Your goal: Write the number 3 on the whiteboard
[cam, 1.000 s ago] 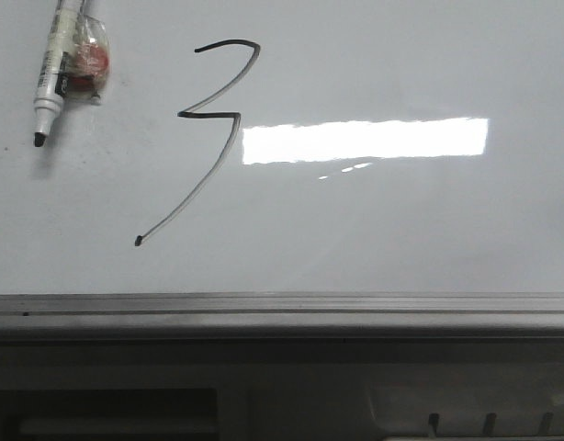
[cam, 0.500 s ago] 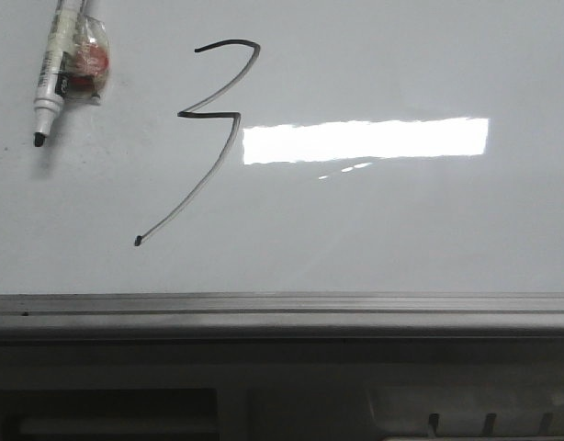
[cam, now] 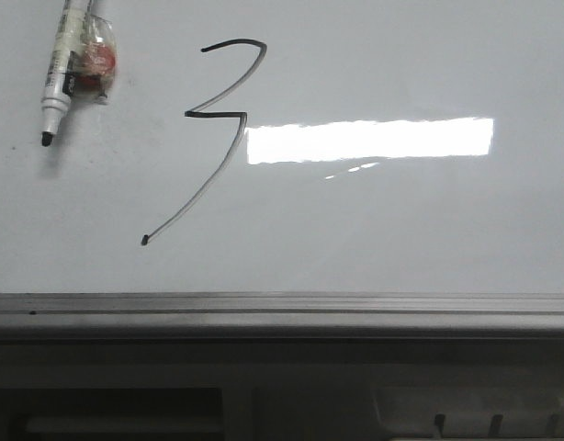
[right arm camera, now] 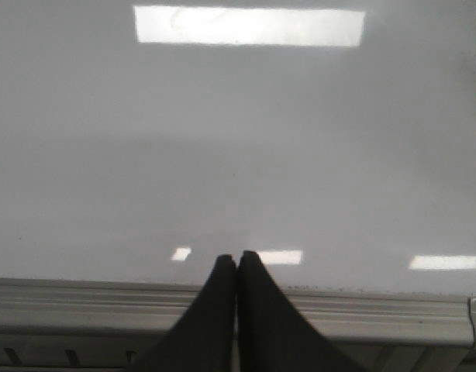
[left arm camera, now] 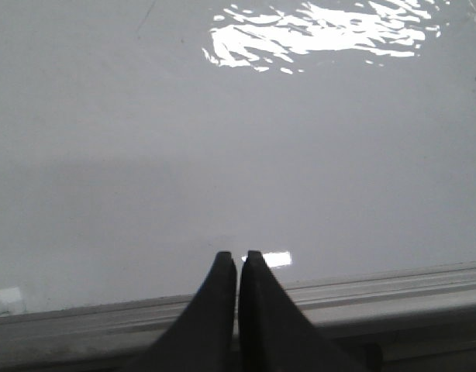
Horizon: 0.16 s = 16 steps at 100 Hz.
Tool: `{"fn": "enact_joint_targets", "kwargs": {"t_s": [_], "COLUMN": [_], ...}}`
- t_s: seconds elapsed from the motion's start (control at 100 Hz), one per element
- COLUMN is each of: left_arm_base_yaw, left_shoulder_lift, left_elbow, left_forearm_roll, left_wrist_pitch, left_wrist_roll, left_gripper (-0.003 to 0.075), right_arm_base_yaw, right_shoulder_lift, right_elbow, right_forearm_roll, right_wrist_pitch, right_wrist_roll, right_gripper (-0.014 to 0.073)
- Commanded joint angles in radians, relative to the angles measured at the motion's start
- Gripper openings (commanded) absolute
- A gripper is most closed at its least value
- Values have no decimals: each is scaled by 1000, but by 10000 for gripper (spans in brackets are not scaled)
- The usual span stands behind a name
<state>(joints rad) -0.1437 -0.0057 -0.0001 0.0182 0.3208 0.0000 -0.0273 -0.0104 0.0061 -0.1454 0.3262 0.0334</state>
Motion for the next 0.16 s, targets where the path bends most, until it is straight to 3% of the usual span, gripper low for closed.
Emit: {"fn": "enact_joint_targets", "kwargs": {"t_s": [0.0,0.15], "left_arm_base_yaw": [1,1], "left_shoulder_lift": [-23,-23], "left_elbow": [11,11], "left_forearm_roll": [-1,-1], "left_wrist_pitch": [-79,-79], "left_wrist_roll": [-7,-7], "left_gripper": [-21,-21], "right_arm_base_yaw": [-6,-6], "right_shoulder_lift": [-15,-15], "right_elbow": [31,31], "right_forearm_roll": [-3,-3], "right_wrist_pitch": [-16,-16], "right_wrist_roll": [-12,-12], "right_gripper": [-41,-41]}}
